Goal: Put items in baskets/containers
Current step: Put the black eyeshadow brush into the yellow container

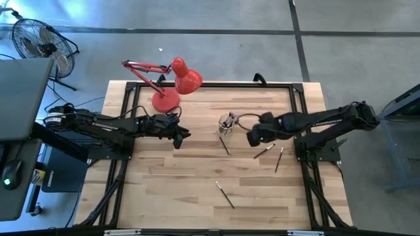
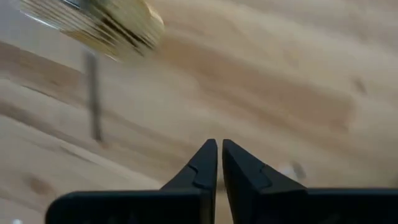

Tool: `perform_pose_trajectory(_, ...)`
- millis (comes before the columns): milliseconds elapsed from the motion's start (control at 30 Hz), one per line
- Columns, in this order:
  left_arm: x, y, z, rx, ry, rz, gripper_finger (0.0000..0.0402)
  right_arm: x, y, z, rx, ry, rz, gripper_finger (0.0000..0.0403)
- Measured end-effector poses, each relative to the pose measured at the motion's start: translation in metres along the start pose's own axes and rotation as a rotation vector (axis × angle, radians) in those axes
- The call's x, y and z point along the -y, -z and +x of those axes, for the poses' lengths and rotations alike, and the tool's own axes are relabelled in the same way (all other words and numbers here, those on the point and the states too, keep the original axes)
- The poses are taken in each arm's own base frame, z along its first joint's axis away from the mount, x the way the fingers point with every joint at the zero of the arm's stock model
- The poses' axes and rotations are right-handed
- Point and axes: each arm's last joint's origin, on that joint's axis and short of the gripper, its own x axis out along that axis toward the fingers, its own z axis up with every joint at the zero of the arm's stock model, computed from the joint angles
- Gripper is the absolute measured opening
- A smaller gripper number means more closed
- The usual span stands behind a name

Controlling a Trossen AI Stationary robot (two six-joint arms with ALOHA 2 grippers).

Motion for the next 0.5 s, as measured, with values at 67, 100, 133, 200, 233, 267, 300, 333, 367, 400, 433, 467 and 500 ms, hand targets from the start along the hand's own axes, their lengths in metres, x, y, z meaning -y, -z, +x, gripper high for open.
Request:
perform_pose_trajectory(67, 0.000, 0.000, 0.000, -0.002, -0.001, 0.001, 0.0119, 0.009, 0.008, -0.001, -0.070, 0.086, 0.040, 0.0021)
perform_pose_trajectory(100, 0.000, 0.000, 0.000, -0.002, -0.002, 0.001, 0.0119, 0.013, 0.012, -0.002, -0.103, 0.130, 0.055, 0.0018)
perform_pose_trajectory(133, 0.000, 0.000, 0.000, -0.002, -0.001, 0.002, 0.0119, 0.016, 0.015, -0.003, -0.132, 0.166, 0.068, 0.0014)
perform_pose_trajectory(200, 0.000, 0.000, 0.000, 0.003, -0.008, 0.005, 0.0119, 0.020, 0.018, -0.004, -0.177, 0.217, 0.092, 0.0005)
perform_pose_trajectory(233, 0.000, 0.000, 0.000, 0.006, -0.012, 0.007, 0.0119, 0.022, 0.019, -0.005, -0.192, 0.241, 0.106, 0.0003)
perform_pose_trajectory(267, -0.001, 0.000, 0.000, 0.007, -0.015, 0.007, 0.0119, 0.022, 0.020, -0.004, -0.202, 0.256, 0.120, 0.0002)
perform_pose_trajectory(300, -0.001, 0.000, 0.000, 0.009, -0.018, 0.008, 0.0119, 0.023, 0.020, -0.004, -0.205, 0.268, 0.130, 0.0004)
perform_pose_trajectory(333, -0.001, 0.000, 0.000, 0.011, -0.020, 0.007, 0.0119, 0.023, 0.020, -0.004, -0.198, 0.271, 0.131, 0.0008)
perform_pose_trajectory(367, -0.001, 0.000, 0.000, 0.012, -0.020, 0.008, 0.0119, 0.022, 0.019, -0.003, -0.187, 0.270, 0.132, 0.0013)
perform_pose_trajectory(400, -0.001, 0.000, 0.000, 0.012, -0.020, 0.007, 0.0119, 0.021, 0.019, -0.001, -0.178, 0.269, 0.131, 0.0019)
perform_pose_trajectory(433, -0.001, 0.000, 0.000, 0.012, -0.021, 0.007, 0.0119, 0.020, 0.019, 0.000, -0.177, 0.270, 0.131, 0.0025)
perform_pose_trajectory(467, -0.001, 0.000, 0.000, 0.011, -0.021, 0.008, 0.0119, 0.020, 0.020, 0.001, -0.177, 0.274, 0.131, 0.0032)
perform_pose_trajectory(500, -0.001, 0.000, 0.000, 0.011, -0.021, 0.007, 0.0119, 0.018, 0.020, 0.003, -0.177, 0.282, 0.133, 0.0039)
